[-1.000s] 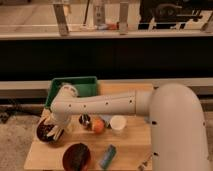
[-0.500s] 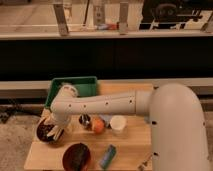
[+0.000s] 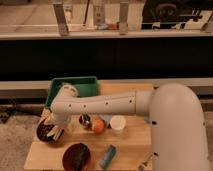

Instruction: Place banana in purple bowl

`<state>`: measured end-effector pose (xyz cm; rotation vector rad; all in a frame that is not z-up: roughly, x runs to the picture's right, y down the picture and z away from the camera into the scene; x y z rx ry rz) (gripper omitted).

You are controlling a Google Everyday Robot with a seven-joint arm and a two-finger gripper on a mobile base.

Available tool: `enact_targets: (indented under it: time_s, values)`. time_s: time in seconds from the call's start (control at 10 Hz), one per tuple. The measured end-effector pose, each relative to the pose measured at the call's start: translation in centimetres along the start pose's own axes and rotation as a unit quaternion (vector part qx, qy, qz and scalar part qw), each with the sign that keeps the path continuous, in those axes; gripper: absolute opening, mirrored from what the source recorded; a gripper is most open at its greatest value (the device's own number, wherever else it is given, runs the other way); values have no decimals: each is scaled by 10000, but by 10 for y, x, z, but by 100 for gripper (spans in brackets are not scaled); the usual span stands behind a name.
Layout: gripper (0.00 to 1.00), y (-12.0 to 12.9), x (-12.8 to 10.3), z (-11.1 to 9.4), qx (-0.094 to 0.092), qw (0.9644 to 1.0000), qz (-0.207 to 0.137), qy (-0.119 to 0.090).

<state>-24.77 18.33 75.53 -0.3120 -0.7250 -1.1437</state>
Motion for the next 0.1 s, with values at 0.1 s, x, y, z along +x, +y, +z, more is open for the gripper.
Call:
enact_targets:
  time_s: [0.1]
  values:
    - [80, 0, 0, 0, 0, 10000, 0, 0]
